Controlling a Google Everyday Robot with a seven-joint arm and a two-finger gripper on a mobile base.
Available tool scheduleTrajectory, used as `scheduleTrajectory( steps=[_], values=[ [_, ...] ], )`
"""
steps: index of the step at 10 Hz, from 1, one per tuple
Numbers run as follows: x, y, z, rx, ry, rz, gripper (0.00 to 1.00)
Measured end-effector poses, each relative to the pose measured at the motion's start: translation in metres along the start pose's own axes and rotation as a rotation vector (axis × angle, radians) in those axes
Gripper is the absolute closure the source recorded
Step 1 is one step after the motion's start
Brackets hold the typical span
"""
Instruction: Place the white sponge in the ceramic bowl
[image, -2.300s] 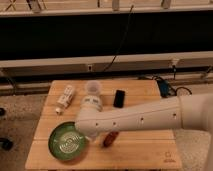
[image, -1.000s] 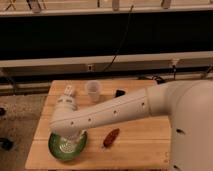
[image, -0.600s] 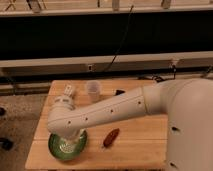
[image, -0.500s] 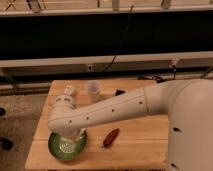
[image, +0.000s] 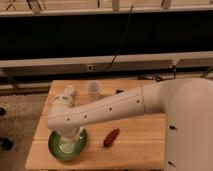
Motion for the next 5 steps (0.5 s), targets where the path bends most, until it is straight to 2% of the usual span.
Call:
scheduleTrajectory(
  steps=[3,5],
  values=[
    [-0.0019,-0.0076,-0.0012,0.006,-0.005,-0.006,0.20],
    [0.0014,-0.0035,-0.0013,-0.001,-0.007,-0.007,0.20]
  ],
)
